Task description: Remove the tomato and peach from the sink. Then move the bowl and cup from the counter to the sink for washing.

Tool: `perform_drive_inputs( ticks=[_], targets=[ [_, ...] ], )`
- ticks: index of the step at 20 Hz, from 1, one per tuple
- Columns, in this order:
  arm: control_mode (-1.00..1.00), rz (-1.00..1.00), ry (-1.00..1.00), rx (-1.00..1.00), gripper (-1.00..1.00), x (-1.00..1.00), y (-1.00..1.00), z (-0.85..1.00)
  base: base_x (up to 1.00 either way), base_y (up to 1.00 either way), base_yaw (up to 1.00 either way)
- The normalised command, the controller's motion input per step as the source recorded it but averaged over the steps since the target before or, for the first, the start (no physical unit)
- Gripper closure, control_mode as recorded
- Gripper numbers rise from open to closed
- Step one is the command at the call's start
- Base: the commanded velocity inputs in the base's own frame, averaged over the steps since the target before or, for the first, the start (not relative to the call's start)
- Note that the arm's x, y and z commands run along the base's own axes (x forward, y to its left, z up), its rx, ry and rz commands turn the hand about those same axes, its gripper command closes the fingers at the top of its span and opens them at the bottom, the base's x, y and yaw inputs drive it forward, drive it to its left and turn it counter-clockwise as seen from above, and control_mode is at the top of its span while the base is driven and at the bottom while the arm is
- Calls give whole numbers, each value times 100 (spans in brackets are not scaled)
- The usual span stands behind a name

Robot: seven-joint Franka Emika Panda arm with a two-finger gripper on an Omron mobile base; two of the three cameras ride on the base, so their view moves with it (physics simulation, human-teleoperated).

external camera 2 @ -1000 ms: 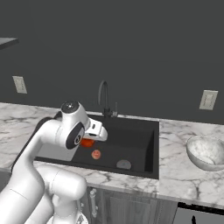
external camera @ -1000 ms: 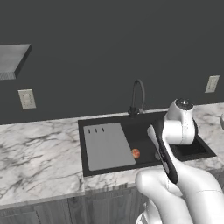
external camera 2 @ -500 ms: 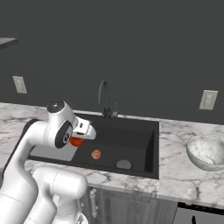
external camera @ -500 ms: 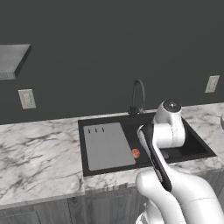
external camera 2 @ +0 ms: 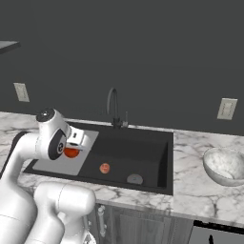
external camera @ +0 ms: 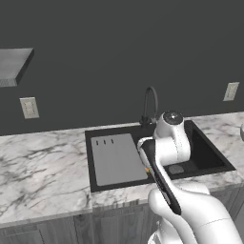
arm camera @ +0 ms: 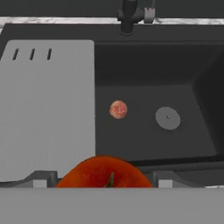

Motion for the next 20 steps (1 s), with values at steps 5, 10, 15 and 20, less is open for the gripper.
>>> perform_drive_inputs(
  ticks=[5, 10, 15, 20],
  targets=[
    [-100, 0, 0, 0, 100, 0, 44, 1, 0, 0, 0],
    [-100, 1, 0, 0, 100, 0, 44, 0, 0, 0, 0],
    [-100, 2, 0, 9, 100, 0, 37, 0, 0, 0, 0],
    [-100, 3, 0, 7, 100, 0, 40, 0, 0, 0, 0]
  ],
)
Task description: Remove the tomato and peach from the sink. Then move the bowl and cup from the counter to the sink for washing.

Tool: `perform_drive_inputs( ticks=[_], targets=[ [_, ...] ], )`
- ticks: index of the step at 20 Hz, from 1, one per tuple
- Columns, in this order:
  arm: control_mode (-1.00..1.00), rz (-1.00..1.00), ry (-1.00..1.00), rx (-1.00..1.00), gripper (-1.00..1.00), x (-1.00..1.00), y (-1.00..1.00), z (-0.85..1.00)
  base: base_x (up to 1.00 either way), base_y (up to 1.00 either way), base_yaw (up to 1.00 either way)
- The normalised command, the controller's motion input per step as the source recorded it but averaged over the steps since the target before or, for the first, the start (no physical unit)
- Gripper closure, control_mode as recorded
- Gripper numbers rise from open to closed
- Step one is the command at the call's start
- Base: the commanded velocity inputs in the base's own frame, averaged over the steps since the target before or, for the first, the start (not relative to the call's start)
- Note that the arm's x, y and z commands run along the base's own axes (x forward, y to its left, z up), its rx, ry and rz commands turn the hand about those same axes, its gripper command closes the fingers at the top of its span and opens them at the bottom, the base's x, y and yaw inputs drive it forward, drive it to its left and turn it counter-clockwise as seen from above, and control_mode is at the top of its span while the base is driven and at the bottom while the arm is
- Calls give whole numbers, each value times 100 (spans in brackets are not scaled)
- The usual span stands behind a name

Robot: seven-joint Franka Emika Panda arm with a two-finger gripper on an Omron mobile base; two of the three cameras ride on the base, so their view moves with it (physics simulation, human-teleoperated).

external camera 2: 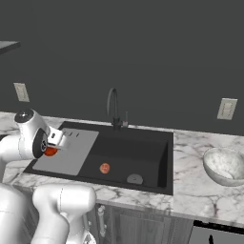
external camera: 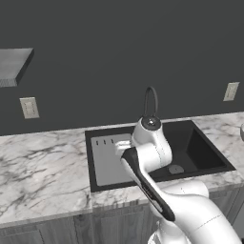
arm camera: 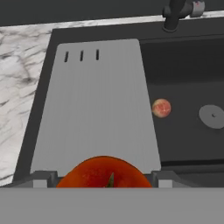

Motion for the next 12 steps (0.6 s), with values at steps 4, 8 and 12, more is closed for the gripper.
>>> perform_drive_inputs(
  ticks=[4, 8, 12],
  targets=[
    [-100, 7, 0, 2, 100, 2, 40, 0, 0, 0, 0],
    [-100, 7, 0, 0, 100, 1, 40, 0, 0, 0, 0],
    [-100, 7, 0, 0, 100, 0, 39, 0, 0, 0, 0]
  ],
)
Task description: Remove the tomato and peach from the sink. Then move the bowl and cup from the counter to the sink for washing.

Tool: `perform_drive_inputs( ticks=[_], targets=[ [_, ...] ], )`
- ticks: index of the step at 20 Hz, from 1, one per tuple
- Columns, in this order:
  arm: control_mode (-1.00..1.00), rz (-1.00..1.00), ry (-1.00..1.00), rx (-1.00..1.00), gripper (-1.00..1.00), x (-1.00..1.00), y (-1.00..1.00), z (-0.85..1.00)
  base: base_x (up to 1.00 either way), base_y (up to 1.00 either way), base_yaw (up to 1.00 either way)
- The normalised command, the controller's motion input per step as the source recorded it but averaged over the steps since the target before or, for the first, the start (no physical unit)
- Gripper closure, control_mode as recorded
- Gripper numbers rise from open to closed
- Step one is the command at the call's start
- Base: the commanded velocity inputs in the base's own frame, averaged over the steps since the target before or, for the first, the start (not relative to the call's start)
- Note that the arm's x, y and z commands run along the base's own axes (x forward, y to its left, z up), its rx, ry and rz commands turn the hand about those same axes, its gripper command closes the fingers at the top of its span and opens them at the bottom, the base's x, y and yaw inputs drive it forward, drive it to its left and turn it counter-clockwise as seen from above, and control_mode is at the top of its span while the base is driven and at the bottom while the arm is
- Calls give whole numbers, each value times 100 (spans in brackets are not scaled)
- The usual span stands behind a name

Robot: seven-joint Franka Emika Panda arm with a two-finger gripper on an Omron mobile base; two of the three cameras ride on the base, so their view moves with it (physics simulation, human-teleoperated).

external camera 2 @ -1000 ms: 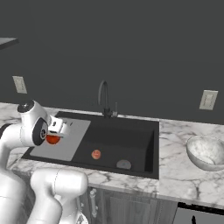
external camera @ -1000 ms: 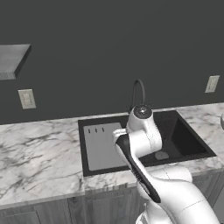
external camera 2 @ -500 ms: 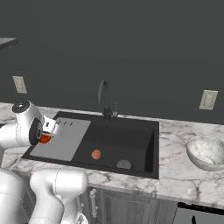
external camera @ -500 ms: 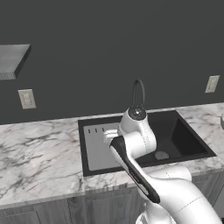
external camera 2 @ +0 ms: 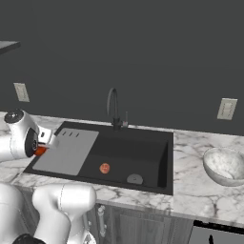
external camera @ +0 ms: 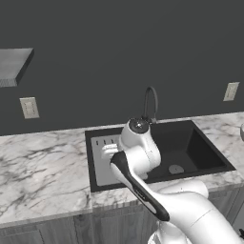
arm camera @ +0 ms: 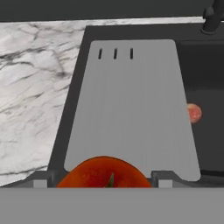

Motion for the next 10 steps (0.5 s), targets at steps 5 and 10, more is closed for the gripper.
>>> perform_drive_inputs(
  ticks=[5, 10],
  targets=[
    [-100, 6, 0, 2, 100, 0, 38, 0, 0, 0, 0],
    [-100, 4, 0, 0, 100, 0, 40, 0, 0, 0, 0]
  ],
)
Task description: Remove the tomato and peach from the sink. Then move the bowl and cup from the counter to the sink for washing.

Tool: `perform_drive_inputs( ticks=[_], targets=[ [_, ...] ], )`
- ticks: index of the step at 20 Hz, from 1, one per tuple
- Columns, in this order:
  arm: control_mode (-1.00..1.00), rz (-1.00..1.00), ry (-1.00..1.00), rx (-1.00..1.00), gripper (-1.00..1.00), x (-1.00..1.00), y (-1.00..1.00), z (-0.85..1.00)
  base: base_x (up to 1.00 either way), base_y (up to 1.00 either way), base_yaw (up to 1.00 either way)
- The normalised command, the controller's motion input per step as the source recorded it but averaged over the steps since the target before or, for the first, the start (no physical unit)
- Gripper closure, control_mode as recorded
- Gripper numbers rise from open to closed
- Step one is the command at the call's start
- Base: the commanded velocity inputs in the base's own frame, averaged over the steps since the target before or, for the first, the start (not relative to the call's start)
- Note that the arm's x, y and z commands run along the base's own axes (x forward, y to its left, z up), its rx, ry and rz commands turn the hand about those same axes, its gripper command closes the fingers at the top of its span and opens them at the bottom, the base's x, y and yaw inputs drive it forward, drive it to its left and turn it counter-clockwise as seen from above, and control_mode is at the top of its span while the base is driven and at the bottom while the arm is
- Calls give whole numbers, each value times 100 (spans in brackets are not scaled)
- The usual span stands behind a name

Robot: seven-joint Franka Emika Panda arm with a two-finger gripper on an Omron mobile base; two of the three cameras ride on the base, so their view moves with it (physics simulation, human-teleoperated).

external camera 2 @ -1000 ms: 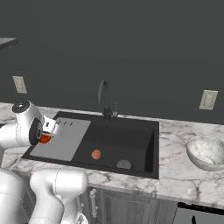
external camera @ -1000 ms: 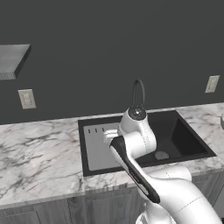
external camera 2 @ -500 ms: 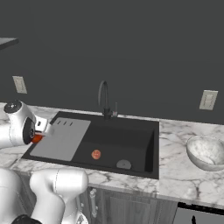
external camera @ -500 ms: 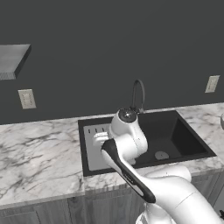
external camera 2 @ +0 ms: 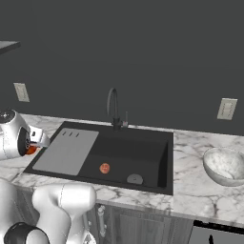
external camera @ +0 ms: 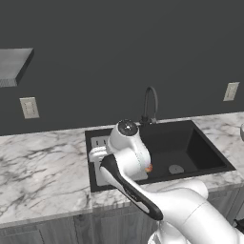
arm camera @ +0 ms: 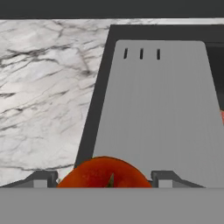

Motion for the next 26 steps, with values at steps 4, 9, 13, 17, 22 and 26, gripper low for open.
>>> perform_drive_inputs(
  ticks=[4, 9, 13, 17, 22, 26],
  targets=[
    [-100, 3, 0, 0, 100, 0, 39, 0, 0, 0, 0],
    [-100, 1, 0, 0, 100, 1, 38, -1, 0, 0, 0],
    [-100, 0, 0, 1, 100, 3, 35, -1, 0, 0, 0],
    [-100, 0, 0, 1, 100, 2, 29, -2, 0, 0, 0],
    [-100, 0, 0, 0, 100, 2, 31, -5, 0, 0, 0],
    [-100, 0, 0, 1, 100, 0, 28, -8, 0, 0, 0]
  ],
)
